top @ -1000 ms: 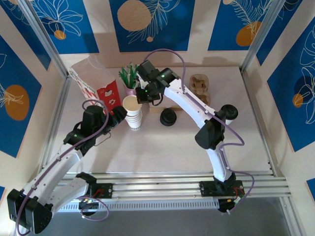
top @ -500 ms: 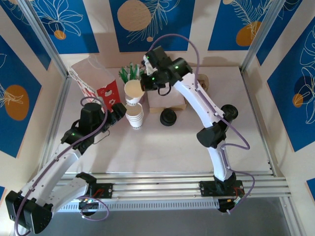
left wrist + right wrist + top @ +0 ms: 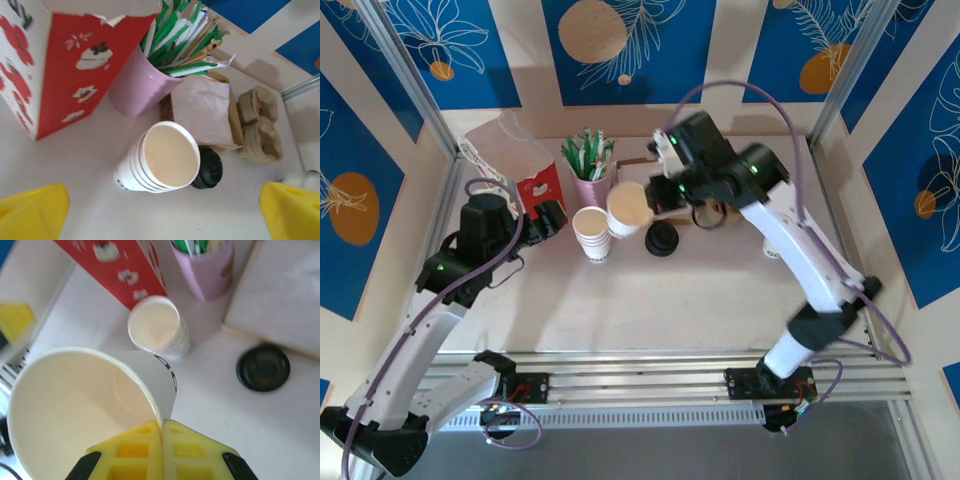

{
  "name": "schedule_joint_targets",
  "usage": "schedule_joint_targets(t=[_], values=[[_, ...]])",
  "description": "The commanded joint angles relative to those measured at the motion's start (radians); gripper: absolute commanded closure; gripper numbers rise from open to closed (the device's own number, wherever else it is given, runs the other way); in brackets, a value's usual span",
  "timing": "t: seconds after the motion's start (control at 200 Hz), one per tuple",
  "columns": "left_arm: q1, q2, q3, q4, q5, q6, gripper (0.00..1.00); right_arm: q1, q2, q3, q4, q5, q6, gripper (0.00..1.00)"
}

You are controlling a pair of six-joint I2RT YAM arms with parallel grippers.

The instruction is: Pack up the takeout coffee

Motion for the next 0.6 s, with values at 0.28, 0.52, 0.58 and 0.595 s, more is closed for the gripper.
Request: schedule_joint_targets(t=[0.28, 0.52, 0.58, 0.595], values=[[0.014, -0.127, -0.002, -0.187, -0.135, 0.316, 0.0, 0.047, -0.334, -0.874, 0.338, -0.038, 0.157, 1.0], [0.014, -0.212, -0.14, -0.102, -0.157, 0.319, 0.0, 0.076, -0.276, -0.972, 0.463, 0.088, 0.177, 1.0], [0.014, -0.234, -0.168, -0.092, -0.173, 0.322, 0.0, 0.076, -0.256, -0.974, 0.477, 0.087, 0.179, 1.0], [0.013, -0.239, -0.175, -0.092, -0.176, 0.323, 0.0, 0.076, -0.251, -0.975, 0.48, 0.085, 0.178, 1.0]])
